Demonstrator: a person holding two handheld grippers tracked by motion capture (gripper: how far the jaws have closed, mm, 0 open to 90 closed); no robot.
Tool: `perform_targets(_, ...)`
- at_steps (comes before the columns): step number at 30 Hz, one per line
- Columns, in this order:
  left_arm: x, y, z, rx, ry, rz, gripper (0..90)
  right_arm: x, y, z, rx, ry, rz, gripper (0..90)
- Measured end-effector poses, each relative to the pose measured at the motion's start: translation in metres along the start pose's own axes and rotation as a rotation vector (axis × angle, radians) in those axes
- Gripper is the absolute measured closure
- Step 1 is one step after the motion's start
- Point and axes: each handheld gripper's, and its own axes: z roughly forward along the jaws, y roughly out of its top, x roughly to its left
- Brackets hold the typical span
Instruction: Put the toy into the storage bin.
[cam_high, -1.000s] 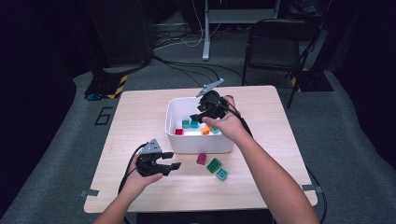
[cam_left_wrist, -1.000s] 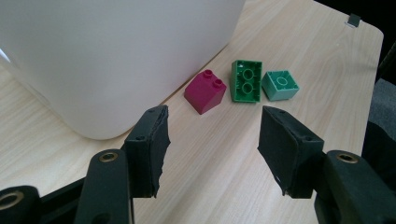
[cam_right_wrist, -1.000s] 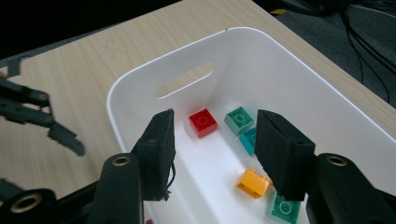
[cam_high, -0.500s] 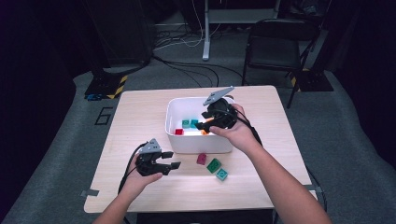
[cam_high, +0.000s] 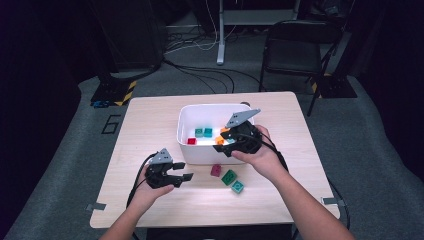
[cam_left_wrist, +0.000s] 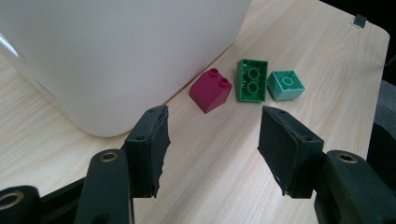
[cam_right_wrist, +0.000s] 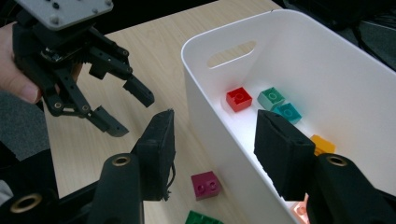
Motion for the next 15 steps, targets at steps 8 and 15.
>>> perform_targets(8,0.000,-0.001,0.000,0.001,-0.001,-0.007,42.7,0.005,-0.025,0.001,0.004,-0.006,0.005,47.0)
perform_targets(15,0.001,-0.001,0.000,0.003,0.005,-0.010,42.7,0.009,-0.054,0.003,-0.001,-0.015,0.027,45.7)
